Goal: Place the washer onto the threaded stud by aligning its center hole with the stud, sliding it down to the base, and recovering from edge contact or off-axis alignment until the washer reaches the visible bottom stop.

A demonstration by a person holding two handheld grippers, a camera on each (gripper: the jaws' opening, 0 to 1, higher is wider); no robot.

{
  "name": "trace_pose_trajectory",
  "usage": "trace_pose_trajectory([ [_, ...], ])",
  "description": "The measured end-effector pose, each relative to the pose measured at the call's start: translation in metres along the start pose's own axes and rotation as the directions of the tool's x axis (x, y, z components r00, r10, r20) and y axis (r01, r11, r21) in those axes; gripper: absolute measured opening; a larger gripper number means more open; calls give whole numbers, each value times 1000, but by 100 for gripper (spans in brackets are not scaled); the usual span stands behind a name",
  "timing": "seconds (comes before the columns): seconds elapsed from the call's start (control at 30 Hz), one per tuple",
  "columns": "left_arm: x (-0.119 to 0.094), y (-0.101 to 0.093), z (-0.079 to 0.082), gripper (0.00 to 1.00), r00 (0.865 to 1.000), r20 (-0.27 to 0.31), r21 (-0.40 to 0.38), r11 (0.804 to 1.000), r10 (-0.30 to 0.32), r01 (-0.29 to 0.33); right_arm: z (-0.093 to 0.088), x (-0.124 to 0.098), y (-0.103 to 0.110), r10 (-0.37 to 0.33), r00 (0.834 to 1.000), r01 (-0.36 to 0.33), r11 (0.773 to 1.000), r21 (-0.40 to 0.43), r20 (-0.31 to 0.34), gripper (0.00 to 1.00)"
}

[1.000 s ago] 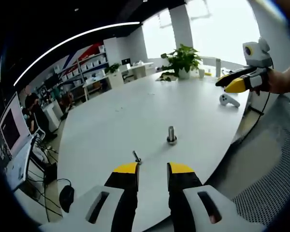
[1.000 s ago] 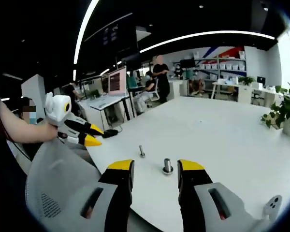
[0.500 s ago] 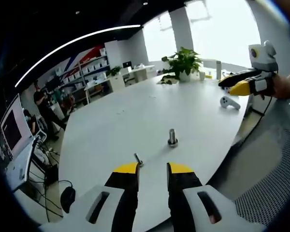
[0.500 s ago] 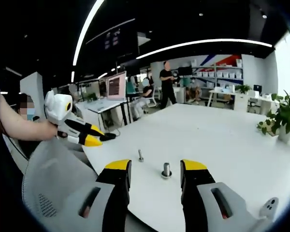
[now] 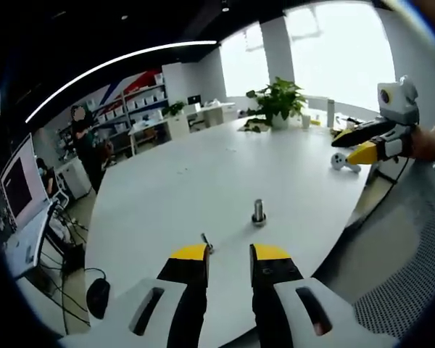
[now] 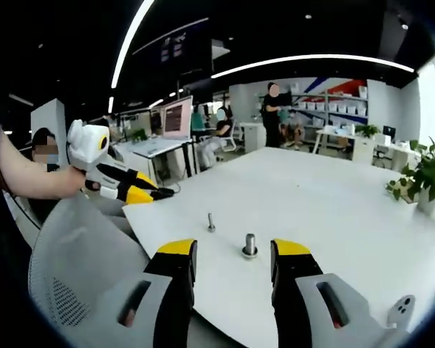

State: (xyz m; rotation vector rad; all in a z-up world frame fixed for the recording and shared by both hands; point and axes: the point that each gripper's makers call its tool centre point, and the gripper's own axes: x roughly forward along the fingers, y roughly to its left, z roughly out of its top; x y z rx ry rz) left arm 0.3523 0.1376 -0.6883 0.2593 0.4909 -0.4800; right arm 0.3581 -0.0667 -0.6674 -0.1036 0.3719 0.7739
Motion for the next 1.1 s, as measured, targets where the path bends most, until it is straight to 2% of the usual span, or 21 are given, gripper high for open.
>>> trace_pose_trajectory([
  [0.3, -1, 0, 2, 19, 1000, 11, -5, 1000, 4, -4, -7, 1, -2, -9, 1000, 9, 1000, 3, -29, 42],
  [0.77, 1, -1, -3, 18, 1000, -17, 7, 1000, -1, 2, -14, 2, 0, 2, 998, -2, 1000, 2, -65, 39],
  [1.1, 2, 2, -3, 16, 1000, -16, -1, 1000, 2, -2, -19, 5, 3, 16, 995, -18, 1000, -18, -94, 37],
])
